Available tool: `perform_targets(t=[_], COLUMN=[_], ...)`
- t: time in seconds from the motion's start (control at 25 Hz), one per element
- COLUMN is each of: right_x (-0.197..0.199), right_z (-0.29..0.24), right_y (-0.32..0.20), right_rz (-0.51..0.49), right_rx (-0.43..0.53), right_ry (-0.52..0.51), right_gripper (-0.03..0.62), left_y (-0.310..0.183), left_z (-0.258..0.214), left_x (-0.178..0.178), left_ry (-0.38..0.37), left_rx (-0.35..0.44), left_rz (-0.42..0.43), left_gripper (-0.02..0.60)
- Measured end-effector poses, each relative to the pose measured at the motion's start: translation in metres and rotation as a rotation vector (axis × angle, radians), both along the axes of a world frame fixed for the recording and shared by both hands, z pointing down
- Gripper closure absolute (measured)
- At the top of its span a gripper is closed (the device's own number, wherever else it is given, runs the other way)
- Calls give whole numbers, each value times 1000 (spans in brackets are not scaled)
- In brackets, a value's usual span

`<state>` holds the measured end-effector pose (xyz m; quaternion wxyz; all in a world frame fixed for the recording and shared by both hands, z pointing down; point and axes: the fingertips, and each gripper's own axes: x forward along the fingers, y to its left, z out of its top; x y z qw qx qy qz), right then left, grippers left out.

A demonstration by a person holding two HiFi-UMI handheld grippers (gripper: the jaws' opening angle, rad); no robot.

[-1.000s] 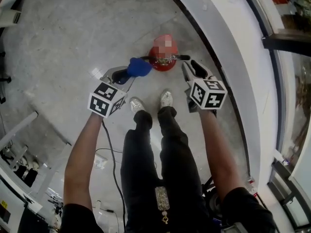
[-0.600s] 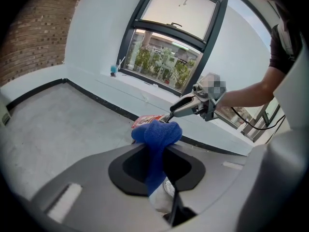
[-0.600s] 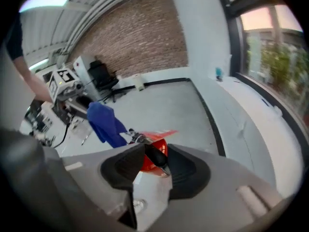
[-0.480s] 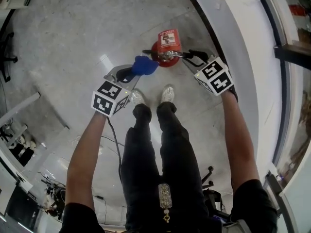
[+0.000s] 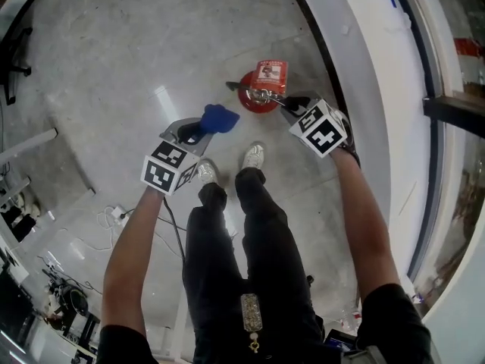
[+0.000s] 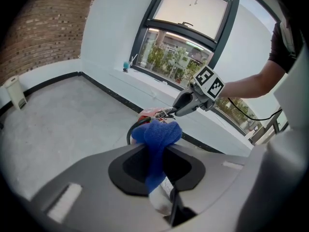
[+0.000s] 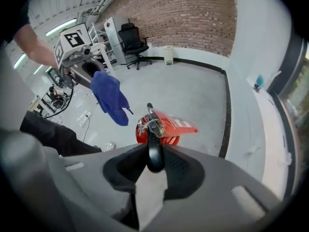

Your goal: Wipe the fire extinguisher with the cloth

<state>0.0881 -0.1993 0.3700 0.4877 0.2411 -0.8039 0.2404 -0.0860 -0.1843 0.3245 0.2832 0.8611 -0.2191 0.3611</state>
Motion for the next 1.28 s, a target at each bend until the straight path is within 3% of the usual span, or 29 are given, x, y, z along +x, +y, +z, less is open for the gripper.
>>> perform_targets(t=[0.28, 0.48, 0.72, 0.84, 1.28], right_x=[-4, -13, -25, -27, -45], right_z=[3, 0, -11, -12, -11], right_y=[32, 53, 71, 82, 102], right_rz=[279, 471, 907, 1073, 1409], right_rx=[-36, -24, 23, 1, -70], right_ry=[27, 60, 61, 62, -8], right_gripper=[497, 497, 497, 497, 490], left_y=[33, 57, 84, 100, 117], left_z=[-9, -12, -25, -28, -29], left_x=[-27, -40, -50, -55, -75], left_ry=[4, 0, 18, 21, 26], left_rx=[-2, 9, 14, 14, -5], left_rz=[17, 101, 180, 226, 271], left_gripper=[522, 522, 522, 522, 522])
